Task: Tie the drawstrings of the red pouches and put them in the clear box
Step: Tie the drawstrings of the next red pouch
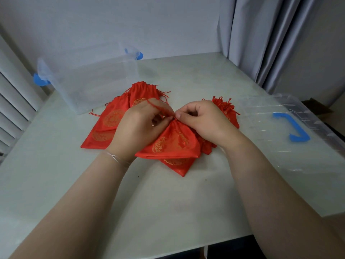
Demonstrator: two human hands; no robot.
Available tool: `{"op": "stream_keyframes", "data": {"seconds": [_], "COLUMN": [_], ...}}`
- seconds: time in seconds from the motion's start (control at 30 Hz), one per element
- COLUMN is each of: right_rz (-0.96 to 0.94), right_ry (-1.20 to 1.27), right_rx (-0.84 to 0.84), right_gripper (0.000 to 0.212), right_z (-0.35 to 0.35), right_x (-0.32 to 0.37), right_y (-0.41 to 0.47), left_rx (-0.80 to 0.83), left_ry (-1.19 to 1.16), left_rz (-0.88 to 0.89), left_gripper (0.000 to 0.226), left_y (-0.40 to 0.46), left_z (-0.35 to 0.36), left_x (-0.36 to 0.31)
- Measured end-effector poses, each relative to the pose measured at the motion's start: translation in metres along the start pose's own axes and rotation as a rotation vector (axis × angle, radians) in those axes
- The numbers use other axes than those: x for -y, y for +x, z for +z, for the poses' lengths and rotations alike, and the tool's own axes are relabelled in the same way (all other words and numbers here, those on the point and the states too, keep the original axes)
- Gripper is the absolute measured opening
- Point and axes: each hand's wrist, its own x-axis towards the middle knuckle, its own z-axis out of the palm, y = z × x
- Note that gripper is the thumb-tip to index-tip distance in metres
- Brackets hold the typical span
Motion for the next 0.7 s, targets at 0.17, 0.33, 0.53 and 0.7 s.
{"op": "stream_keyframes", "data": {"seconds": [0.17,0.33,0.53,0.7], "right_rz": [-0.015,0.034,0.052,-0.012], "right_ry": [0.024,0.031,0.197,0.153], "right_rx": [-0.029,-0.047,0.121,0.216], "right_gripper": [0.008,0.007,0.015,0.029], "right_z": [0.003,0.005,-0.003,-0.012], "right_x": [0.0,-0.001,-0.003,-0.003], "right_y": [0.001,0.002,0.0,-0.001], "left_rx": [-0.058,-0.061,-0.084,-0.135], "left_ry": [0.274,0.388,0.29,0.23], "left_rz": [0.118,0.109,0.271,0.279], "left_gripper": [0.016,0.015,0.013,0.008], "left_y": [-0.002,-0.002,-0.006,-0.009], "left_z": [0.004,0.007,0.005,0.007], "left_x": [0.003,0.002,0.005,0.008]}}
